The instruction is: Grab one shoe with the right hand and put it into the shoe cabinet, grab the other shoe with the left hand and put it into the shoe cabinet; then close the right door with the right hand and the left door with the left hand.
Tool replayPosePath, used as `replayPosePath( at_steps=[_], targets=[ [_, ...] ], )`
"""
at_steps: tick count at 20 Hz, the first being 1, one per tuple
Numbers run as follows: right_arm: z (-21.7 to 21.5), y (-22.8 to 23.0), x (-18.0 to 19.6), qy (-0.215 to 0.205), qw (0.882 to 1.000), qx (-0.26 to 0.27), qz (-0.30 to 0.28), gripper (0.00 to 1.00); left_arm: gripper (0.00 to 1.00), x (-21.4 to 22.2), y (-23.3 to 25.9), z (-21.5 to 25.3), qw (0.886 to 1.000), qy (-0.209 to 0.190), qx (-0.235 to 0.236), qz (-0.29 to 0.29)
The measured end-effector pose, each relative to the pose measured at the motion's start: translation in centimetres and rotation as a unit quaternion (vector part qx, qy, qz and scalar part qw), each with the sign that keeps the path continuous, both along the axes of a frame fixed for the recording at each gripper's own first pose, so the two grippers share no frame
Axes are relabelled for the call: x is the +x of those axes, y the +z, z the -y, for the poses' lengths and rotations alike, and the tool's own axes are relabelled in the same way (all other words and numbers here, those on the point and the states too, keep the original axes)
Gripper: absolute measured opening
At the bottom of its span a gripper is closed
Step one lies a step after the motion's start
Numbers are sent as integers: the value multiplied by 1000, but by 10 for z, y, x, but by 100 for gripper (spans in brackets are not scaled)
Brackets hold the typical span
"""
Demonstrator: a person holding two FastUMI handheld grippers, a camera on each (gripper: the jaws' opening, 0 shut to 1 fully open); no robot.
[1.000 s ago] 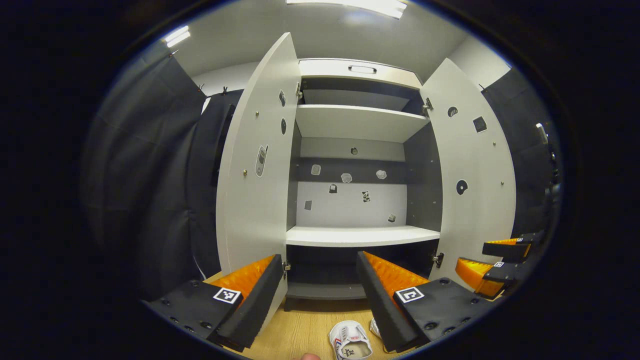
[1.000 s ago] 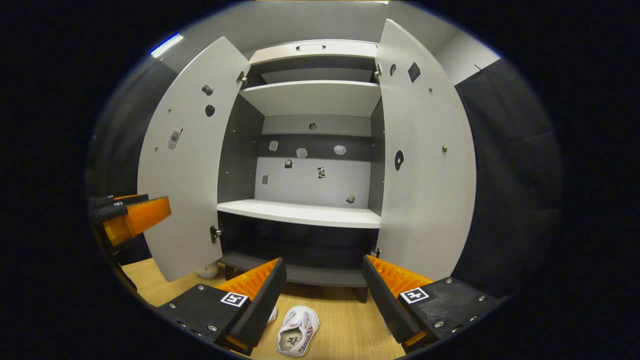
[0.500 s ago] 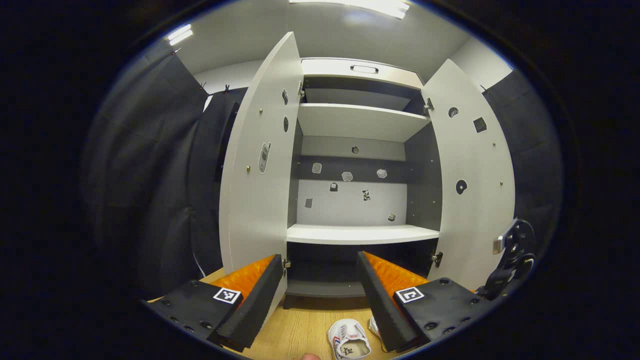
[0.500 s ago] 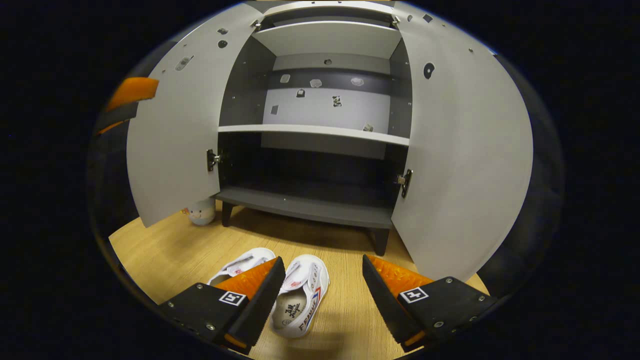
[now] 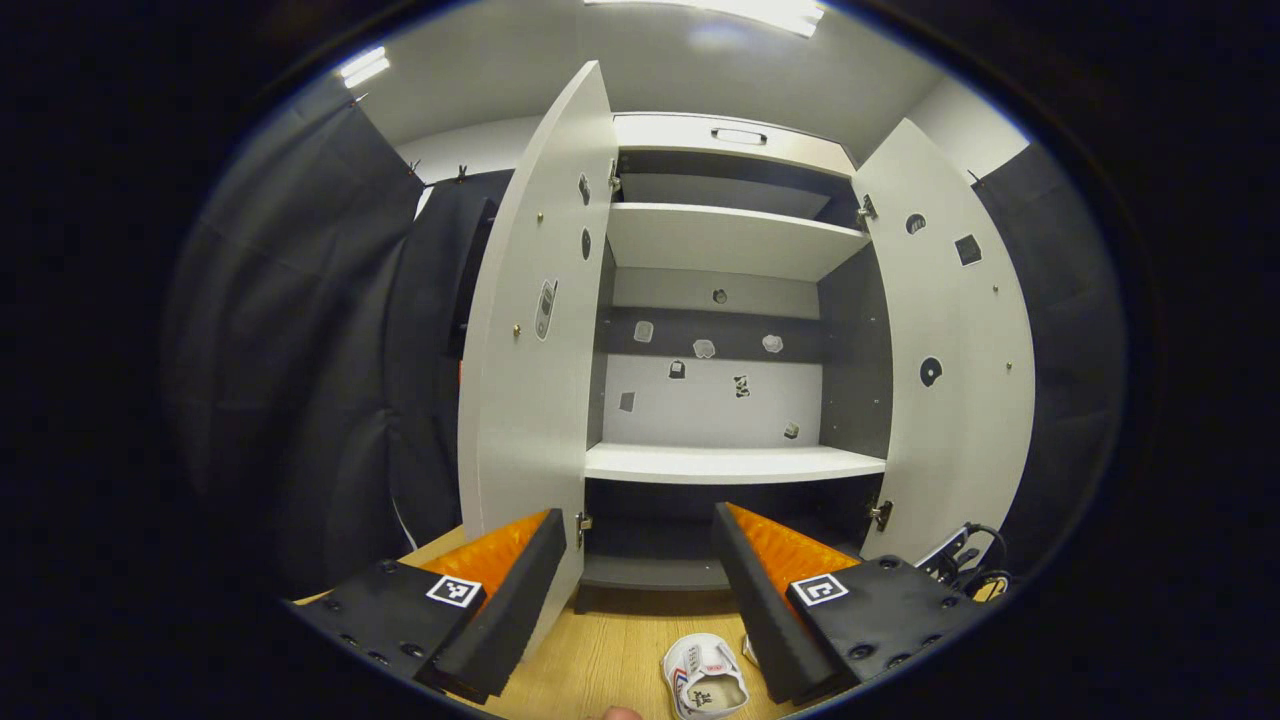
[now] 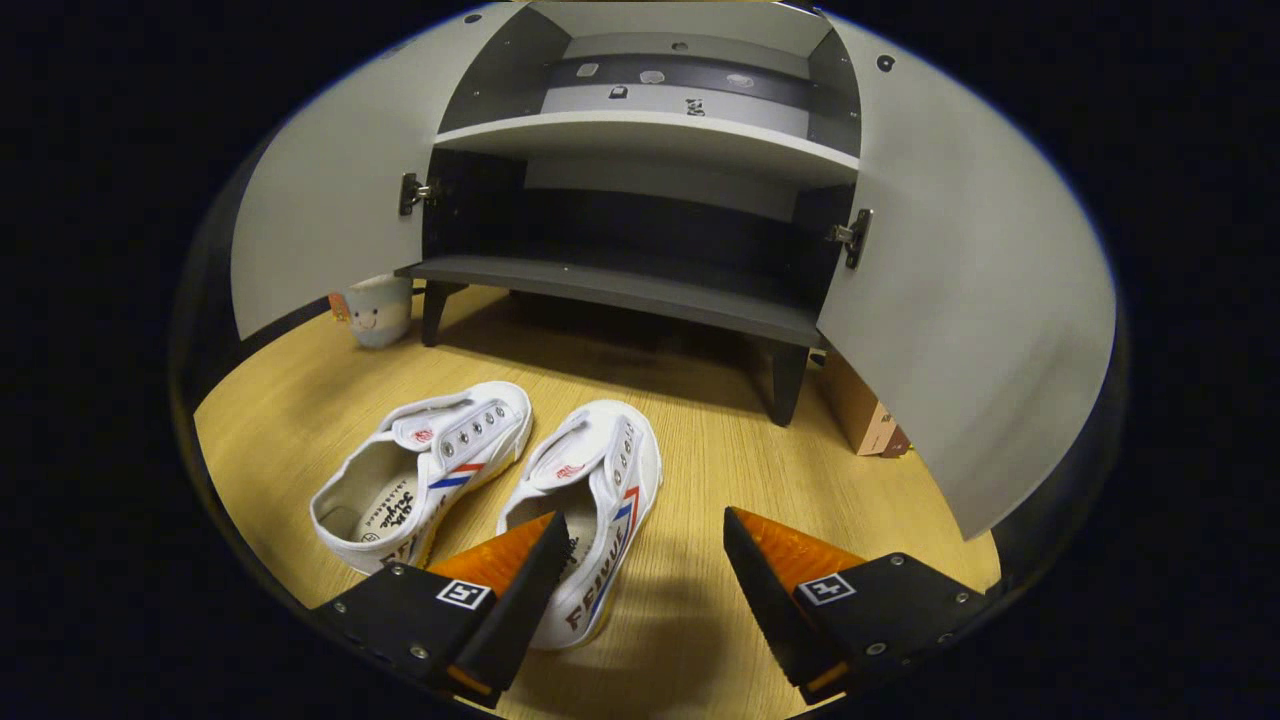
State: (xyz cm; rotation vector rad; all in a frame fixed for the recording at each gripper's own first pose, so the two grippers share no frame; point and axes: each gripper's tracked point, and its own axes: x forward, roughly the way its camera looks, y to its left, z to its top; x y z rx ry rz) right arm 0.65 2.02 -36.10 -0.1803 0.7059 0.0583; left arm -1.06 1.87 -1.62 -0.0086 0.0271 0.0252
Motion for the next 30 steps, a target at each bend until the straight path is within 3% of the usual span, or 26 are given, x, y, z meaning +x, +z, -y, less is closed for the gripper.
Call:
replayPosePath(
  at_steps=[9, 13, 21, 24, 26, 27, 30],
  targets=[
    [-13, -22, 17, 9, 999, 42, -30, 88, 96, 0, -5, 0, 1000, -1, 0, -9],
    [5, -19, 20, -8, 998, 47, -28, 83, 96, -1, -9, -1, 1000, 2, -3, -15],
    [-2, -42, 47, -27, 998, 54, -32, 78, 96, -1, -11, 1, 1000, 2, 9, -21],
    [-13, -46, 51, -16, 997, 63, -31, 60, 96, -2, -13, 1, 1000, 4, 10, -25],
    [-9, -46, 54, -17, 998, 50, -23, 43, 96, -2, -15, 2, 1000, 4, 12, -27],
    [-4, -47, 56, -24, 999, 44, -19, 40, 96, -2, -16, 2, 1000, 3, 12, -28],
    [9, -50, 59, -40, 999, 25, -18, 3, 96, -2, -18, 6, 999, -1, 13, -31]
  ],
)
